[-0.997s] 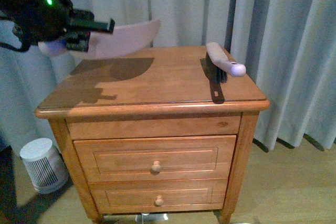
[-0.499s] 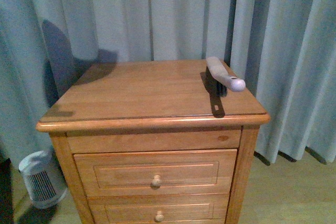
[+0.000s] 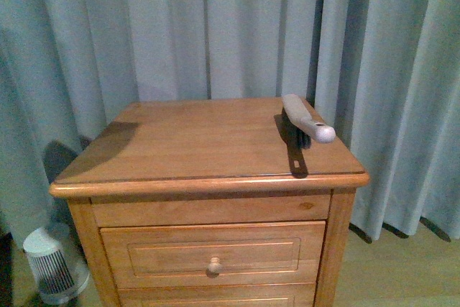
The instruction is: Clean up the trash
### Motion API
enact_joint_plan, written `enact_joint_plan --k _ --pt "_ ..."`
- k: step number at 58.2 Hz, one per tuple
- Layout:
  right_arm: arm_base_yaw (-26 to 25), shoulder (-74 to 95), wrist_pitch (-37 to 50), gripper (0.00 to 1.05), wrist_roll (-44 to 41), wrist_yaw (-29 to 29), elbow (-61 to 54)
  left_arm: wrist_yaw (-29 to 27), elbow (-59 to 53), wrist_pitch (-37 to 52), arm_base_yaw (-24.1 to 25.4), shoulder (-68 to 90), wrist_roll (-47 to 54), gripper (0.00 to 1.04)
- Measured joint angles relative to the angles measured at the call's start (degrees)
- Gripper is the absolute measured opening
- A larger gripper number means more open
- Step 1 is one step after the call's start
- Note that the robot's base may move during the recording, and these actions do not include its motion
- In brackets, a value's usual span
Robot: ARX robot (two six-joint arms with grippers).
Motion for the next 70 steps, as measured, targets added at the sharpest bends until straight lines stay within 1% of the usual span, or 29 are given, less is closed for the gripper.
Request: enact_joint_plan --k 6,12,18,43,44,47,49,50,52,55,59,65,70 --pt "0.0 0.0 0.0 0.97 0.0 0.0 0.0 2.5 -2.0 -3.7 2.2 -4.8 0.0 0.28" --pt "0.0 0.0 0.0 0.97 0.0 0.0 0.0 6.3 -4.2 -6.8 5.7 -8.3 0.2 0.28" --pt "0.0 0.0 0.0 0.97 0.0 0.0 0.0 7.5 -5.3 -7.5 8.4 -9.0 0.2 0.28" --pt "0.0 0.0 0.0 0.97 0.0 0.1 0.0 6.9 -5.3 -6.8 8.3 -8.4 0.2 0.28" --pt "0.3 0.2 -0.2 0.97 0.0 1.1 0.1 6.9 -5.3 -6.8 8.3 -8.4 0.2 0.28" --pt "4.5 3.5 -4.3 0.97 1.5 13.1 1.7 6.9 -5.3 -6.8 8.3 -8.4 0.2 0.28" --pt "8.8 7.8 -5.9 0.97 2.5 23.3 3.2 6.8 -5.3 -6.8 8.3 -8.4 0.2 0.28" --pt "9.9 9.0 -5.9 0.97 2.9 25.6 3.6 6.8 -5.3 -6.8 8.3 -8.4 0.2 0.28" --pt "13.1 13.6 -6.2 0.97 4.1 32.0 5.3 6.7 -5.3 -6.8 8.3 -8.4 0.1 0.28" --pt "14.9 19.2 -6.7 0.97 6.1 35.4 8.4 6.8 -5.3 -6.8 8.3 -8.4 0.1 0.28" --pt "15.7 26.0 -6.2 0.97 8.0 35.1 13.9 6.8 -5.3 -6.8 8.3 -8.4 0.1 0.28" --pt "16.6 38.7 -8.1 0.97 10.2 30.7 27.3 6.7 -5.3 -6.8 8.3 -8.4 0.1 0.28" --pt "17.5 48.3 -9.9 0.97 10.6 29.3 37.7 6.7 -5.3 -6.8 8.3 -8.4 0.1 0.28"
